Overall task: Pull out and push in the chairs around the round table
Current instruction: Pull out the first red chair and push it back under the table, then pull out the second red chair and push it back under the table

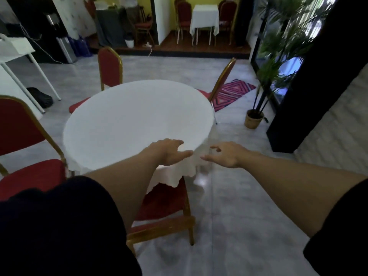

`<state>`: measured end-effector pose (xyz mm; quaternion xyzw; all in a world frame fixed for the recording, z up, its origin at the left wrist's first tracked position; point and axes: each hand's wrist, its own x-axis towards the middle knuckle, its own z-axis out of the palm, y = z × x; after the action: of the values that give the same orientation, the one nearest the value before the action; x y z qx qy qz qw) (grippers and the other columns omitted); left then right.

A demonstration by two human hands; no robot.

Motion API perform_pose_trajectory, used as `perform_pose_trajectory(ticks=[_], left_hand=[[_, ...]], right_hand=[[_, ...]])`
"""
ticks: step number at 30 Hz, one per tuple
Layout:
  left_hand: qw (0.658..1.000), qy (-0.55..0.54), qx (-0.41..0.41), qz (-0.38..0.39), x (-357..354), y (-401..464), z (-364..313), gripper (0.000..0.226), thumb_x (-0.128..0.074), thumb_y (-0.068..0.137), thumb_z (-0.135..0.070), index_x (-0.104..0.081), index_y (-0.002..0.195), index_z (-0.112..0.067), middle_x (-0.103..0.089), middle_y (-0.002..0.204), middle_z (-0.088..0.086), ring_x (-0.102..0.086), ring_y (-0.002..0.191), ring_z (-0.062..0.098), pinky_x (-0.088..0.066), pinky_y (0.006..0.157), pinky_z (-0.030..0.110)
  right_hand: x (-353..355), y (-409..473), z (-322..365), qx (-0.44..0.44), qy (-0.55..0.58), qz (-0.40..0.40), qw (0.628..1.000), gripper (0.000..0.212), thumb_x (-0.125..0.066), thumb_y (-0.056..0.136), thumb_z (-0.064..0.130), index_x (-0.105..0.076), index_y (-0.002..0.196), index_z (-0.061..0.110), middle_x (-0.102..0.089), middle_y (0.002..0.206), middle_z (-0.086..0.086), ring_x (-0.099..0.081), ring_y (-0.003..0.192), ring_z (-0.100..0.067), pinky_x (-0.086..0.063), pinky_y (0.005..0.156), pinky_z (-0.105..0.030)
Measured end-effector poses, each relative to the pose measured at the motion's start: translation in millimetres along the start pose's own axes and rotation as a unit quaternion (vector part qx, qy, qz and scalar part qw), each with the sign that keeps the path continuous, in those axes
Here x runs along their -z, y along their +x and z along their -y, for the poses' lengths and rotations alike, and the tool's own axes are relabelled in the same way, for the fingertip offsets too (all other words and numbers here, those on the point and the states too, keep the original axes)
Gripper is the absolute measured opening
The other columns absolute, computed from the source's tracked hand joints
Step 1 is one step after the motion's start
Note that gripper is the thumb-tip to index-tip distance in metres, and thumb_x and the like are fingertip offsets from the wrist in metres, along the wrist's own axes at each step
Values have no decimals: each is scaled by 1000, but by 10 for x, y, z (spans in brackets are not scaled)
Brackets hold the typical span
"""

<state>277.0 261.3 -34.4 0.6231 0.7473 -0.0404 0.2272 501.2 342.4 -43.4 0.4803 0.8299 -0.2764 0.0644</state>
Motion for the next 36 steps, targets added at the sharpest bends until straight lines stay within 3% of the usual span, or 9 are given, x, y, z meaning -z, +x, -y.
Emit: perform_pose_trajectory(ticks=[4,14,19,25,29,31,33,36], left_hand=[[999,0,-18,-33,345,505,-908,86,-36,96,-79,-30,165,-28,-36,171,5,-35,155,32,-28,124,53],[997,22,-64,-40,635,1455,-2475,88,-35,97,-79,-35,164,-22,-38,170,10,-40,152,35,-33,122,51],[996,37,-76,-43,780,2068,-2802,86,-33,99,-76,-34,165,-21,-36,171,11,-37,154,35,-31,122,51],[995,40,-84,-47,1052,3035,-3034,90,-31,96,-81,-34,165,-23,-35,171,12,-37,154,36,-33,121,54],[994,33,-80,-60,1444,3699,-3089,108,-18,80,-94,-36,164,-29,-39,169,11,-41,151,38,-34,120,61],[993,40,-75,-79,1616,3925,-3076,117,-11,71,-99,-39,162,-31,-44,166,11,-46,147,40,-37,117,64],[993,44,-75,-78,1755,4146,-3066,108,-16,79,-95,-43,160,-29,-50,162,12,-52,141,41,-40,114,65],[993,32,-68,-92,1979,4533,-3077,106,-16,79,-96,-50,153,-30,-57,155,11,-58,133,41,-44,110,65]], right_hand=[[678,18,-717,-21,-26,-40,999,93,-50,91,85,-43,163,26,-45,168,-7,-45,150,-33,-39,119,-51],[1758,266,-2076,-67,-21,-64,995,117,-44,75,101,-36,166,27,-35,174,-7,-40,154,-33,-36,122,-53],[2117,673,-2578,-88,-11,-67,994,144,-34,49,116,-34,166,32,-36,173,-3,-40,154,-32,-38,121,-54],[2648,1319,-2977,-97,-24,-73,992,116,-46,76,100,-34,166,28,-35,173,-10,-41,152,-36,-40,119,-54],[3079,1936,-3187,-100,-14,-88,991,116,-40,66,108,-48,154,31,-50,162,-9,-51,142,-36,-44,112,-57],[3243,2119,-3247,-95,-15,-93,991,114,-43,71,104,-40,161,33,-43,169,-5,-45,149,-33,-41,117,-56],[3376,2317,-3310,-86,-12,-83,993,115,-47,76,99,-30,167,32,-36,173,-3,-38,155,-31,-37,122,-54],[3564,2695,-3426,-80,-8,-88,993,123,-45,67,104,-30,167,34,-41,171,-3,-41,154,-30,-39,120,-52]])
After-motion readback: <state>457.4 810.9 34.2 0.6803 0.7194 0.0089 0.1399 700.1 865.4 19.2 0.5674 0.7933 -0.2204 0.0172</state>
